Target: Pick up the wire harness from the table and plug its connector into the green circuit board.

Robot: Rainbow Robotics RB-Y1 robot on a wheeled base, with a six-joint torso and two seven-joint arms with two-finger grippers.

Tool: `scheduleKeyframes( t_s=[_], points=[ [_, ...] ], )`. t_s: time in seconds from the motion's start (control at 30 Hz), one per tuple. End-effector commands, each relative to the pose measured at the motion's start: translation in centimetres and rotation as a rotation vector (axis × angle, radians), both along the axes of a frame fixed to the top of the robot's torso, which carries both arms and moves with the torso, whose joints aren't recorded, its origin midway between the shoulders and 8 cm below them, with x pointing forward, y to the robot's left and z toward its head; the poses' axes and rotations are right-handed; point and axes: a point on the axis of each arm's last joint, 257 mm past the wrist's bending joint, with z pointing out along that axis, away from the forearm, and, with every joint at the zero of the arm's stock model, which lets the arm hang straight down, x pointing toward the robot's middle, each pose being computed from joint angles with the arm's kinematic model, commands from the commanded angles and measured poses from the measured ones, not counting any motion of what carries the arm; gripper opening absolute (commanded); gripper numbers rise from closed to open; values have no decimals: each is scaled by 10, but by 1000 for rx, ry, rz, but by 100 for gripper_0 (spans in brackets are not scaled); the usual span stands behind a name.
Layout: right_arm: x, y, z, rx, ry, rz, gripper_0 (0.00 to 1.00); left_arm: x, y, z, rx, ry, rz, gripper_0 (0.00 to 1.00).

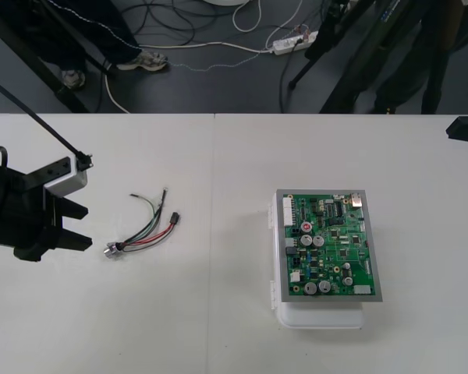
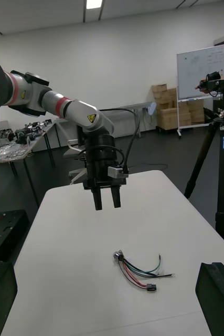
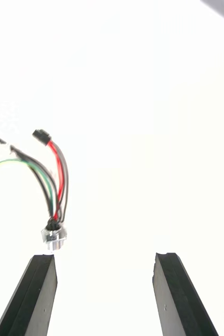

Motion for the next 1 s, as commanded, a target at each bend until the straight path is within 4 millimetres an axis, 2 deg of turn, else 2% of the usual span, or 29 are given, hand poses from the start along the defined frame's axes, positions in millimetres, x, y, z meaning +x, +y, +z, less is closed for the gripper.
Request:
scheduleKeyframes(
  t_s=[0.03,0.33,0.47,0.53,0.57,0.63,0.73,1.0],
  points=[
    [0,-3,19,0,-61,-1,100,11,-6,-9,-62,12,147,54],
    [-1,-1,18,-25,-63,13,100,20,0,-32,-22,-18,192,54],
    [-2,4,18,-40,-79,24,100,31,5,-47,4,-59,203,54],
    [-1,4,16,-46,-79,24,100,35,7,-52,13,-70,207,62],
    [-2,6,15,-51,-80,27,100,38,10,-55,28,-86,199,72],
    [-2,7,13,-64,-84,27,100,39,11,-59,46,-98,190,79],
    [-1,10,9,-93,-101,17,100,40,12,-65,65,-114,183,99],
    [1,12,5,-104,-99,16,100,44,16,-80,71,-105,201,100]
  ],
)
